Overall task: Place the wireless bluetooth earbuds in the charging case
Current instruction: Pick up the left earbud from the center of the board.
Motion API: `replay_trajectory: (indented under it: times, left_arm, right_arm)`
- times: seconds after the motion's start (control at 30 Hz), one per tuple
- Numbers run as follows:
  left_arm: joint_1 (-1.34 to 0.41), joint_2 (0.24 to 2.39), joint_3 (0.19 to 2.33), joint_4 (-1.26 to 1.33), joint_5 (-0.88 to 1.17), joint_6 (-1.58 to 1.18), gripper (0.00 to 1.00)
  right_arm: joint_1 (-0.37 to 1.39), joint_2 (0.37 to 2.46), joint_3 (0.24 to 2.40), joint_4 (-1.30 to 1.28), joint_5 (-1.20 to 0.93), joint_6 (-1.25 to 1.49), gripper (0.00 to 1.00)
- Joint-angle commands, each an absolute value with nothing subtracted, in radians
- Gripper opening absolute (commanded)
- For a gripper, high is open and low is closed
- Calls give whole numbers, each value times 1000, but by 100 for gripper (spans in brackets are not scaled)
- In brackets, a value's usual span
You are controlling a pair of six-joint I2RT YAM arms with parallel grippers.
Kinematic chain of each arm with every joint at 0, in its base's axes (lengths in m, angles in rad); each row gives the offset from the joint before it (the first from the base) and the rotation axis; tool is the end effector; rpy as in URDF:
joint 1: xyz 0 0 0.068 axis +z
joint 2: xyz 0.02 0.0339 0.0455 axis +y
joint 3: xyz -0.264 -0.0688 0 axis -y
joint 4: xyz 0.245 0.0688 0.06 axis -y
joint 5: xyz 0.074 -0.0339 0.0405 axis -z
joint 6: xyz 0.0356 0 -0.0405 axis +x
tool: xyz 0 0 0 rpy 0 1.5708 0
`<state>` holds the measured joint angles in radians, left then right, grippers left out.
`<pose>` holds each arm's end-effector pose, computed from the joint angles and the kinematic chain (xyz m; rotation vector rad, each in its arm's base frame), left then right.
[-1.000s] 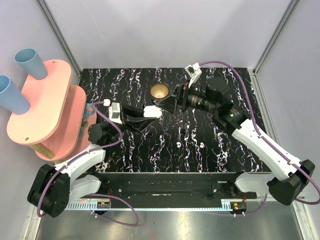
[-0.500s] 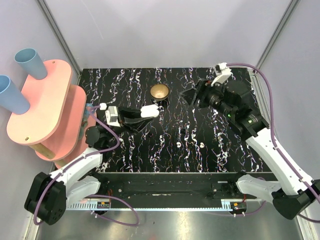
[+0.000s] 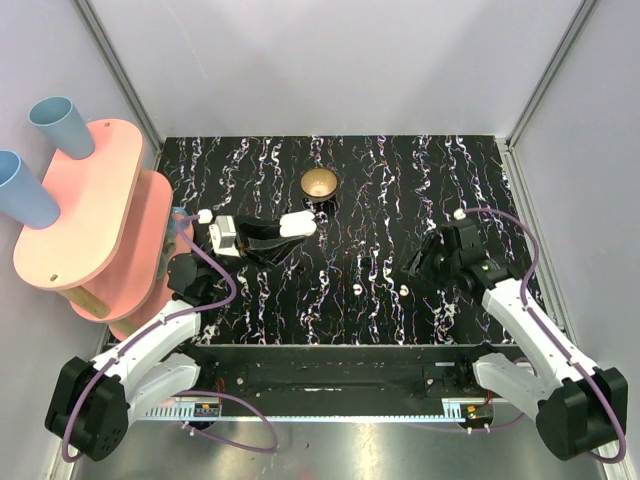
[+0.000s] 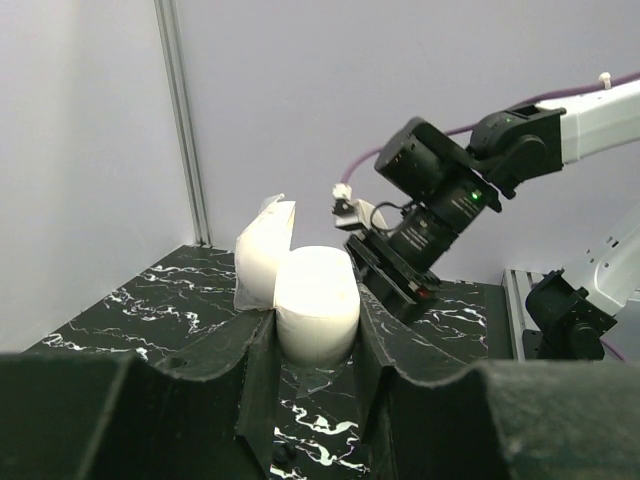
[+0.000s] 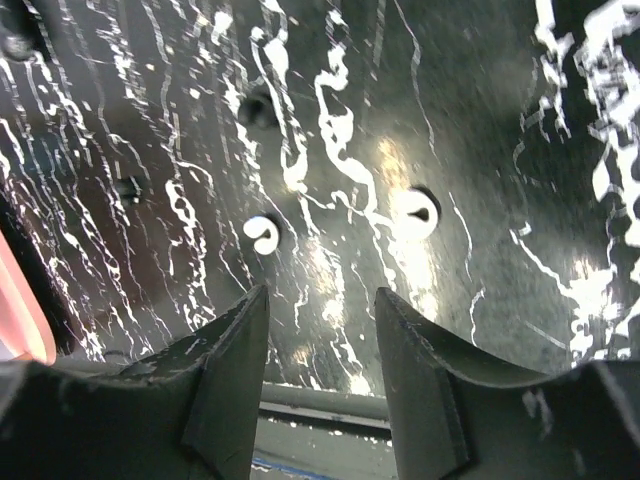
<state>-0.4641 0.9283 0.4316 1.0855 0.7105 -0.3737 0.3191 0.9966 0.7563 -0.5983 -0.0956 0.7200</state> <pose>0.1593 -0.1057 0.3169 0.7303 0.9571 -1.0877 0.1907 0.0666 0.2537 0.4511 2.4496 0.5774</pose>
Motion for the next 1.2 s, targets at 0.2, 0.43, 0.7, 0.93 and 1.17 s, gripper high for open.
replay_trajectory:
  times: [0.2, 0.43, 0.7, 0.93, 1.17]
  left_arm:
    - [-466, 928, 445, 1131, 709, -365, 0]
    - [-466, 913, 433, 1132, 699, -373, 0]
    - [-466, 897, 431, 1111, 696, -364, 0]
    - [-466, 902, 433, 1097, 693, -360, 0]
    - [-468, 923, 445, 1097, 699, -364, 0]
  right_arm:
    - [307, 949, 629, -595, -69, 876, 48]
    - [287, 1025, 566, -453, -69, 900, 41]
    - [258, 1126, 548, -370, -89, 894, 36]
    - [249, 1140, 523, -361, -72, 884, 35]
    - [249, 1187, 525, -342, -81, 861, 34]
